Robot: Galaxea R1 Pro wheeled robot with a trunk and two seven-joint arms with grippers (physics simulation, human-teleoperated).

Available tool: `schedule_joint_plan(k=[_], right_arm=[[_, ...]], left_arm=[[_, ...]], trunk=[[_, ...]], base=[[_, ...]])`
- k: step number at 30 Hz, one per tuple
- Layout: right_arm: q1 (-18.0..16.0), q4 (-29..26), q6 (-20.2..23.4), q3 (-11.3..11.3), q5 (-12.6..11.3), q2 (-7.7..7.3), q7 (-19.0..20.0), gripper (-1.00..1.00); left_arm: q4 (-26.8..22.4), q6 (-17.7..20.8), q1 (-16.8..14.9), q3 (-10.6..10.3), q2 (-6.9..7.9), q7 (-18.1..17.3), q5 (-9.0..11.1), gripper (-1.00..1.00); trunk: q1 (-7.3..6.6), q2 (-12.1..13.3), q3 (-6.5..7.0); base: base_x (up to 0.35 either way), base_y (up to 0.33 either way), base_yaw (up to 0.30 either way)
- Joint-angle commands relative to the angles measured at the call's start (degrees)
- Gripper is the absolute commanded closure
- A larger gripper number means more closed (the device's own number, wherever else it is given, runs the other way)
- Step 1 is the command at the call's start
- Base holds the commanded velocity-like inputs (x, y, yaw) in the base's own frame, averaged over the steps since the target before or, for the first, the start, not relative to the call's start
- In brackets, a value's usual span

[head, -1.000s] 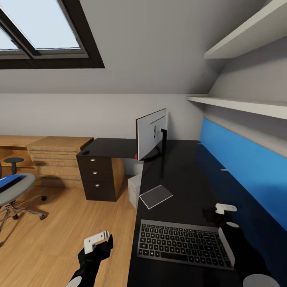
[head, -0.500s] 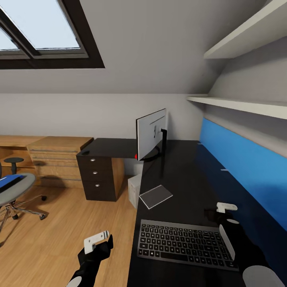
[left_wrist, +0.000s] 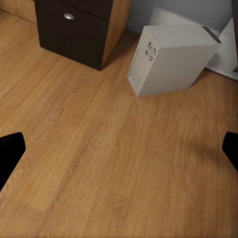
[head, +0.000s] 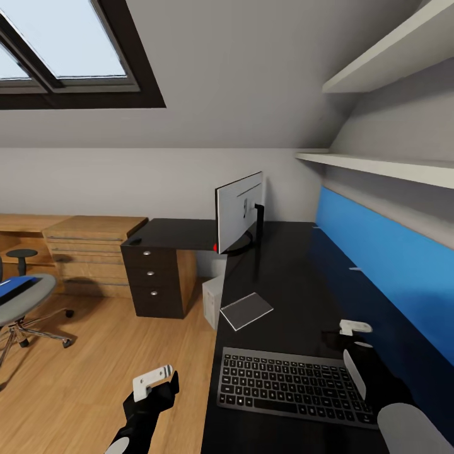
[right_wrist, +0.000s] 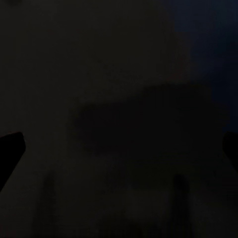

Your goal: In the bedroom, organize the workspace by keeping the computer under the desk, ensuring the monitor is on the desk, placing the keyboard on the desk next to the monitor, placing the mouse on the desk next to the keyboard, moving the folder from the swivel chair onto the desk next to the mouse, stacking the notebook on top of the folder with the pen on top of the notebook, and positioning the swivel chair next to the desk.

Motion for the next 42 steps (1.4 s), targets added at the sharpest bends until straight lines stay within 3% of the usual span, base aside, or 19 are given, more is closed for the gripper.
schedule_joint_plan(k=[1, 33, 42], right_arm=[[-0.2, 0.2, 0.3, 0.0, -0.1, -0.02, -0.2, -1.0], [-1.1, 1.4, 5.1, 0.0, -0.1, -0.8, -0.3, -1.0], [-1.2, 1.4, 5.3, 0.0, -0.1, -0.8, -0.3, -1.0]], left_arm=[[-0.1, 0.2, 0.0, -0.1, 0.03, 0.4, 0.3, -1.0], [-0.1, 0.1, 0.0, -0.1, 0.03, 0.4, 0.3, -1.0], [-0.1, 0.1, 0.0, -0.1, 0.01, 0.3, 0.3, -1.0]], trunk=[[0.0, 0.0, -0.05], [0.0, 0.0, -0.05], [0.0, 0.0, -0.05]], base=[[0.0, 0.0, 0.0], [-0.001, 0.0, 0.0], [-0.148, 0.0, 0.0]])
